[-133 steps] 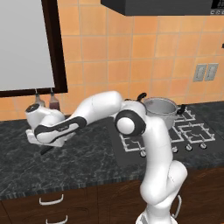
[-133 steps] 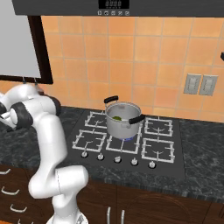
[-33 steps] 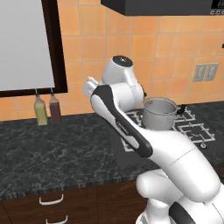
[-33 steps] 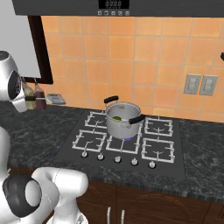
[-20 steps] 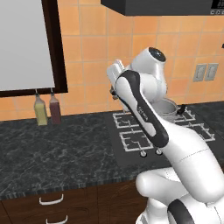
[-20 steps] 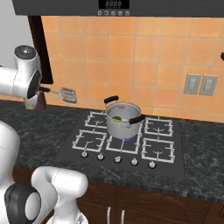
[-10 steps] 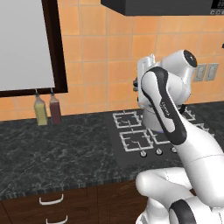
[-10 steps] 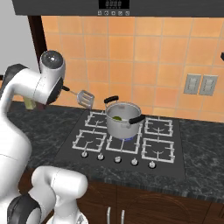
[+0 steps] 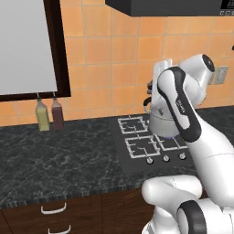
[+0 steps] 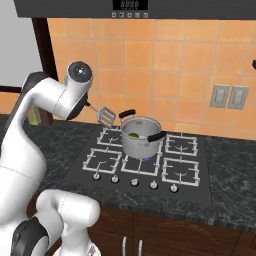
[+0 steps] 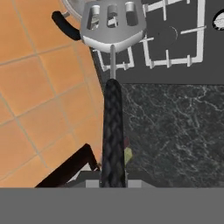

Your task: Put the lime and broccoli in the pot. Retrieve the spatula and lightly stir the vegetables in the pot.

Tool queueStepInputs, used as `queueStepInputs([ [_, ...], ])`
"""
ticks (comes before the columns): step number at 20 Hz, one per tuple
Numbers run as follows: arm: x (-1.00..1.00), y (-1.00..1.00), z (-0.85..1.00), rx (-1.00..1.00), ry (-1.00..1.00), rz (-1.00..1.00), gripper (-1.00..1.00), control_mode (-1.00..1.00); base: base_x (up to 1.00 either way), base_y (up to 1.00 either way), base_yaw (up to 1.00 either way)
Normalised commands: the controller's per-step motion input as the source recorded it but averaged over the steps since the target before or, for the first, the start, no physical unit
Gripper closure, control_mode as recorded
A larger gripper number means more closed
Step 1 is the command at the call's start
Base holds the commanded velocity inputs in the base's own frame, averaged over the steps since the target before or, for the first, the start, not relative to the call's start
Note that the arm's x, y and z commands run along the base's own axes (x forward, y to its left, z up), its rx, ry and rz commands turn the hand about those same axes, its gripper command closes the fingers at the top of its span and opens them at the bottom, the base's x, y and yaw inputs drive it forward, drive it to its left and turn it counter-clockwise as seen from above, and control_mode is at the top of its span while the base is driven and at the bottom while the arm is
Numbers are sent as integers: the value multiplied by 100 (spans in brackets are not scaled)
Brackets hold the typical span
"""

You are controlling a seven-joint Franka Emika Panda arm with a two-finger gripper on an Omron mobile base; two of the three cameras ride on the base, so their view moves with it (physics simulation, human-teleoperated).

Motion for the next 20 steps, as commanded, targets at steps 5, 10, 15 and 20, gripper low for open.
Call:
queueStepInputs([
  [5, 18, -24, 0, 11, 4, 0, 100, -100, 0, 0, 0],
  [10, 33, -25, 12, 8, 8, -3, 100, -100, 0, 0, 0],
  [15, 53, -32, 4, 5, 11, -7, 100, -100, 0, 0, 0],
  [20, 71, -34, 0, 4, 3, -8, 100, -100, 0, 0, 0],
])
